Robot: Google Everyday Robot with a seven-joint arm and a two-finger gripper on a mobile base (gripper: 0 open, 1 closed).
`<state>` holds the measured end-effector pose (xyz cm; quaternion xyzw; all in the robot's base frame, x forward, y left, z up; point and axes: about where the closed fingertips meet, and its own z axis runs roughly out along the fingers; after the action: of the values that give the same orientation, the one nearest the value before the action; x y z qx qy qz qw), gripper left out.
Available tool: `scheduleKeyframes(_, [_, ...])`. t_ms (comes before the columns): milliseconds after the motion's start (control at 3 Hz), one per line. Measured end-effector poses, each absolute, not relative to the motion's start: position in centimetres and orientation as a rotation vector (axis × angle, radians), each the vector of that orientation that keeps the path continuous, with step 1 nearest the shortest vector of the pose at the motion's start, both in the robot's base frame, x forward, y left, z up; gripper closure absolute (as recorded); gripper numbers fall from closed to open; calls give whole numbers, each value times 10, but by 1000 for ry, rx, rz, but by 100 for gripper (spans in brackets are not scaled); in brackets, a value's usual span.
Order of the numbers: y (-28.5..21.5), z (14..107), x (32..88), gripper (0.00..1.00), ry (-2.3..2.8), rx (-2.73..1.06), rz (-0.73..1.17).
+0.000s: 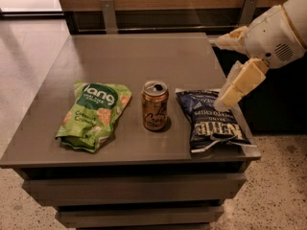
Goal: Pick orange can
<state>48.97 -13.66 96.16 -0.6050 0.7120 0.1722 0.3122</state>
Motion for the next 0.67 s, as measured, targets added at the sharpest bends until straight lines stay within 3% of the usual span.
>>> scheduleKeyframes(333, [-131,960,489,0,1856,-1602,492])
scheduleKeyframes(667, [-95,936,491,0,1735,-1666,642])
